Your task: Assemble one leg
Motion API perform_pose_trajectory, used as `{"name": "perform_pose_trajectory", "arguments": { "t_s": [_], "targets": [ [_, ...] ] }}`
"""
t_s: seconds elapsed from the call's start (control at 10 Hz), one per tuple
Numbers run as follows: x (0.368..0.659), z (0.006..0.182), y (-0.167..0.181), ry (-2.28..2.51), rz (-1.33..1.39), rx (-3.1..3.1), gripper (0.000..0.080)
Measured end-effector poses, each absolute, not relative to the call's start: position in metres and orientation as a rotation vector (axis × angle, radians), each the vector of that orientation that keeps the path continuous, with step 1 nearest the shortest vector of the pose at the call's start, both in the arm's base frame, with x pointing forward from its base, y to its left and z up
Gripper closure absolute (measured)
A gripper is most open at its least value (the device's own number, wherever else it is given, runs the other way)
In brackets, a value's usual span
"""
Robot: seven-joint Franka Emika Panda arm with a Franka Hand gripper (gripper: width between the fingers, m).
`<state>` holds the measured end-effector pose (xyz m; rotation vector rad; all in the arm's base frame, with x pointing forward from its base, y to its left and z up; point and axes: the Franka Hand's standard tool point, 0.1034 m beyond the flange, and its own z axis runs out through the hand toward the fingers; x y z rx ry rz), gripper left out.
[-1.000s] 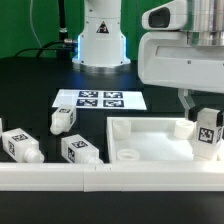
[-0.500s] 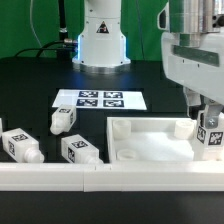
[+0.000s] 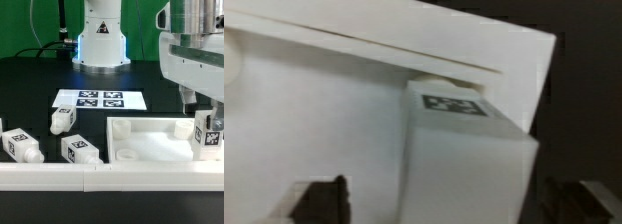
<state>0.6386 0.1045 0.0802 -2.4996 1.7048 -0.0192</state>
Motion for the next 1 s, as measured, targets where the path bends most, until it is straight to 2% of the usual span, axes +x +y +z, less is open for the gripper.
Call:
{"name": "perform_pose_trajectory", "arguments": {
  "t_s": [0.1,0.5,0.7,1.0],
  "targets": [
    [0.641,0.08,0.106,1.471,-0.032,-2.646,0.0179],
    [0.641,0.079,0.105,1.069,-0.058,-2.836,0.0151],
    [0.643,0.08,0.11,0.59,-0.101,-3.016,0.015],
    [0.642,0.08,0.113,0.604,-0.099,-3.013,0.0152]
  ]
}}
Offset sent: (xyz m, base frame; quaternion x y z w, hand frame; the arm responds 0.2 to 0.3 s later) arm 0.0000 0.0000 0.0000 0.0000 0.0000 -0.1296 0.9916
